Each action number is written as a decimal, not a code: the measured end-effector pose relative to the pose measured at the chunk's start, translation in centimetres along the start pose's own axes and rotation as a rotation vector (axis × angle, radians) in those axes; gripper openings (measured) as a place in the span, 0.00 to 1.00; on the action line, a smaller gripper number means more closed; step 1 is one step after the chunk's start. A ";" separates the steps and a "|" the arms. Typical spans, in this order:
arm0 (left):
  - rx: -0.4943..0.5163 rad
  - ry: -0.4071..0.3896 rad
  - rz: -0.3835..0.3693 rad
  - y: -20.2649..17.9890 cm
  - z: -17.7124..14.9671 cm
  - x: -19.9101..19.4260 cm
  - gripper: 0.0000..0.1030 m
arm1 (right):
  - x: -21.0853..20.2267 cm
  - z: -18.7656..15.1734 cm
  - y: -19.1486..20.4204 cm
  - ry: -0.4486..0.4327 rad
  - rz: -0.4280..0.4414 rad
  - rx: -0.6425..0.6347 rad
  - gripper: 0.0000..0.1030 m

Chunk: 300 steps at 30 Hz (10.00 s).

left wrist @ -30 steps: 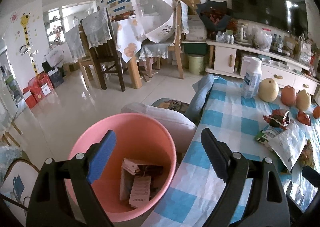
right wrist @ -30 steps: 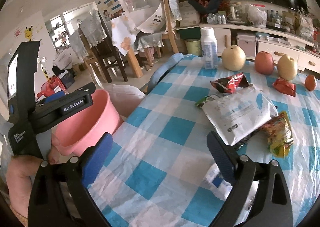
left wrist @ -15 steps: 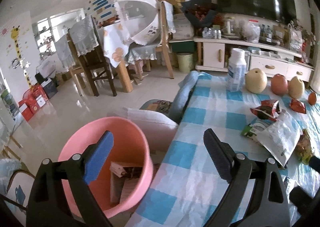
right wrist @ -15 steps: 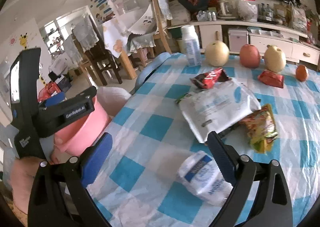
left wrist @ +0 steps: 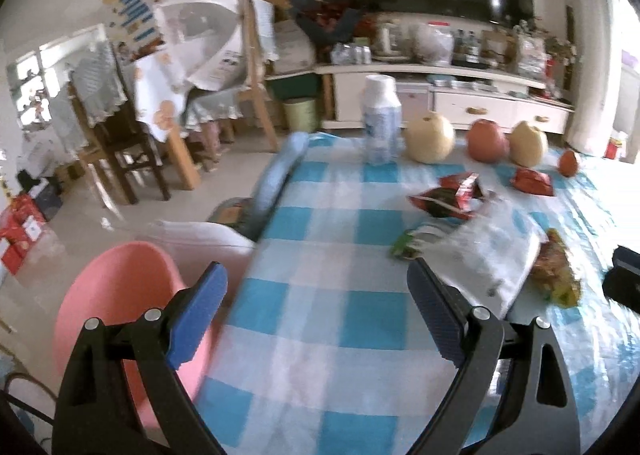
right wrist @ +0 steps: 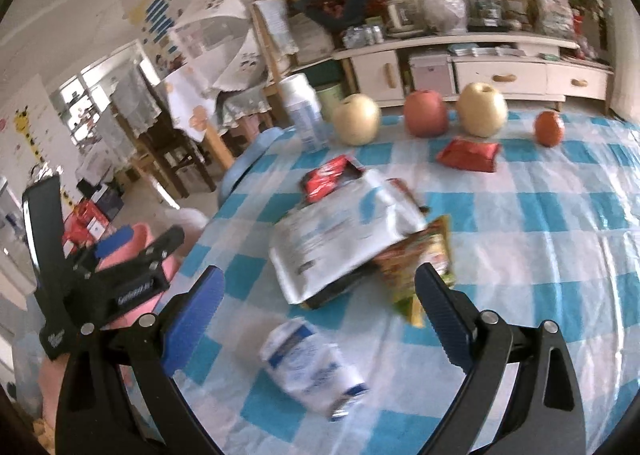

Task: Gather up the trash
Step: 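Grasp a white wipes pouch with the left gripper while the right gripper grasps the yellow snack bag, then lift and carry the pouch and snack bag in both grippers to the pink basin, then open both grippers over the pink basin to drop the pouch and snack bag, then move both tools back toward the snack wrappers on the table, then grasp the green-and-white snack packet with the left gripper while the right gripper approaches the red wrapper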

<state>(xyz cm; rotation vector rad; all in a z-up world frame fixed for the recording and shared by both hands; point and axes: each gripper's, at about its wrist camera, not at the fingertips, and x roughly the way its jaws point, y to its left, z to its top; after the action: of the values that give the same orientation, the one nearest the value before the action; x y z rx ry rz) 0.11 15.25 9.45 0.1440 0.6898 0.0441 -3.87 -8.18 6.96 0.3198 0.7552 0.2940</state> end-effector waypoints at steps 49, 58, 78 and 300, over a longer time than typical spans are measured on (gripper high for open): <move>0.431 0.127 -0.495 -14.4 -0.7 7.3 0.92 | 5.1 0.9 -10.7 0.197 -0.123 -0.047 0.83; 0.516 0.093 -0.377 -16.8 -1.3 7.9 0.91 | 6.2 1.3 -9.8 0.201 -0.035 -0.021 0.83; 0.339 0.103 -0.447 -16.1 -1.2 7.2 0.75 | 5.6 1.3 -9.5 0.191 0.019 0.011 0.44; -0.109 0.239 -0.063 -8.0 0.9 13.2 0.89 | 15.7 10.9 -12.3 0.224 -0.068 -0.261 0.66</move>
<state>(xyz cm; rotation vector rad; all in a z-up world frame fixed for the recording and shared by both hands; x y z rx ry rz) 10.78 8.39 0.63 0.0118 0.9282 0.0390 16.48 -15.48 -0.05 0.0141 0.9348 0.3635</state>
